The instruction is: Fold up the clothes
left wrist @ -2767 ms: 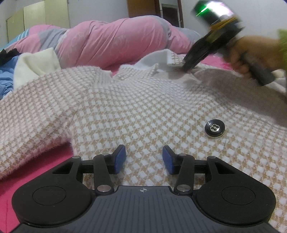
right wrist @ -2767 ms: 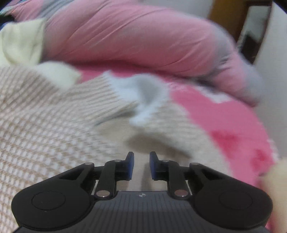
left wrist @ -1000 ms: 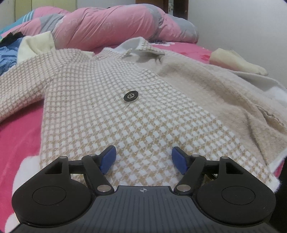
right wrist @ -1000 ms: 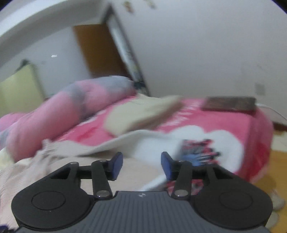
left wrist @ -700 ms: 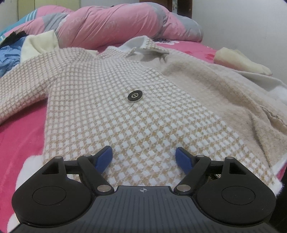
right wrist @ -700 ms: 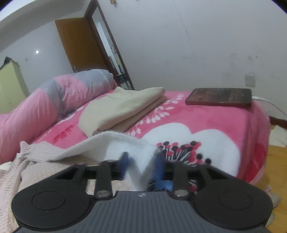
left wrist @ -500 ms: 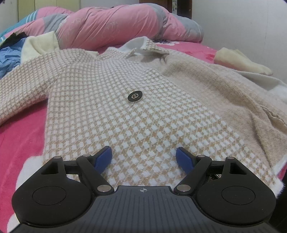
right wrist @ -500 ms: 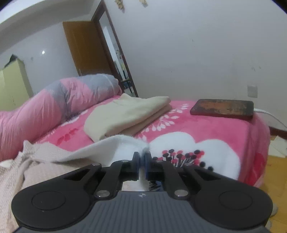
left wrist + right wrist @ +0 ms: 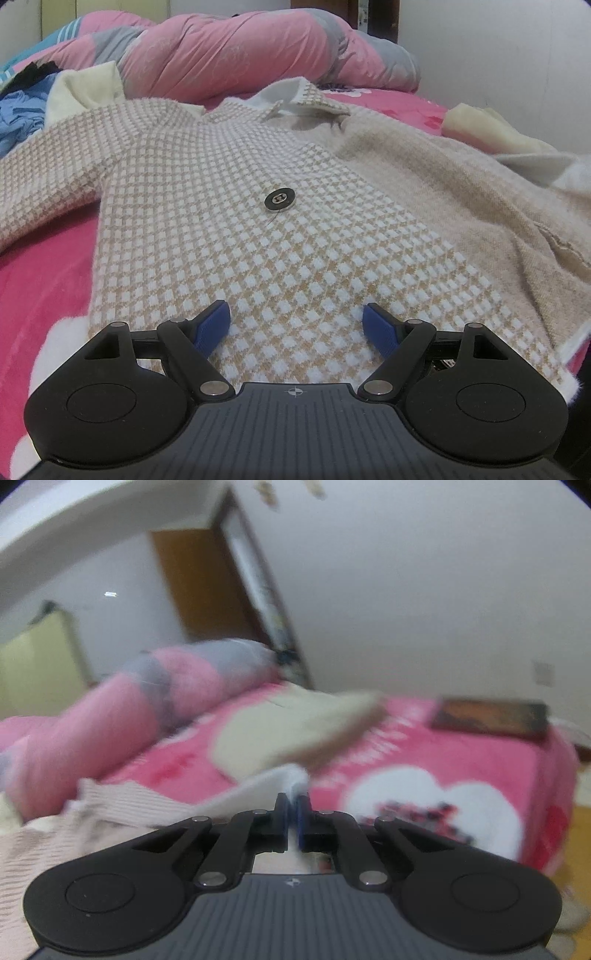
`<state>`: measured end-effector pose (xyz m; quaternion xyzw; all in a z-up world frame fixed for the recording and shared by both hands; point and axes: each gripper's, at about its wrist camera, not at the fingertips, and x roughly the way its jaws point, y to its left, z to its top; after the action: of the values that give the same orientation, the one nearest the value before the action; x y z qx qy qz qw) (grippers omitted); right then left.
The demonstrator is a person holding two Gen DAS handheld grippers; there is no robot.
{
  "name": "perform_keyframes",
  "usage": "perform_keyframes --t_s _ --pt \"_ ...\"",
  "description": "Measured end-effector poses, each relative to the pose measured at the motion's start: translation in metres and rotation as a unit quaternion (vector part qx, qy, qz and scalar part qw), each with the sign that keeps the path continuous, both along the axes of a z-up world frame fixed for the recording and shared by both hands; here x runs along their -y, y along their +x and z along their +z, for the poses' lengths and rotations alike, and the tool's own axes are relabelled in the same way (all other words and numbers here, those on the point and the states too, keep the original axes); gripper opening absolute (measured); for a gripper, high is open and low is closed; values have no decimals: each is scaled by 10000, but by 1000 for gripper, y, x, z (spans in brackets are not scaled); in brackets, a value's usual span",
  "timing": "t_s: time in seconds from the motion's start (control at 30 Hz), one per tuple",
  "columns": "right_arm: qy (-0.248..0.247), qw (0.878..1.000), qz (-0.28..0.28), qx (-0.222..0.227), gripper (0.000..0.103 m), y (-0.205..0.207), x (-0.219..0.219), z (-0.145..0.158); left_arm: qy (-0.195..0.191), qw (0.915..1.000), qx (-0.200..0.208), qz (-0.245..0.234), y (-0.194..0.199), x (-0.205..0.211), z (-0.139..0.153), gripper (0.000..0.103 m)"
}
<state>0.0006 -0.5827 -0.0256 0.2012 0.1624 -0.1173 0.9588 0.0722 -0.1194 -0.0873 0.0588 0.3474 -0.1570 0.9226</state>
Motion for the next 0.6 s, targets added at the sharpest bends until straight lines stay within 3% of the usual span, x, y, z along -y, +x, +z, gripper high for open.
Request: perform_keyframes --t_s 0.23,0.4,0.6 --pt "-161 9886 1461 326 4 1 -91 42 -129 9999 -51 -31 0 -5 0 80" --pt "-127 9688 2466 232 4 -2 -156 41 -241 9997 -75 -46 0 -9 -1 80" --pt "23 9479 3185 61 4 -18 -197 36 -338 9994 -62 -79 0 -12 -2 80"
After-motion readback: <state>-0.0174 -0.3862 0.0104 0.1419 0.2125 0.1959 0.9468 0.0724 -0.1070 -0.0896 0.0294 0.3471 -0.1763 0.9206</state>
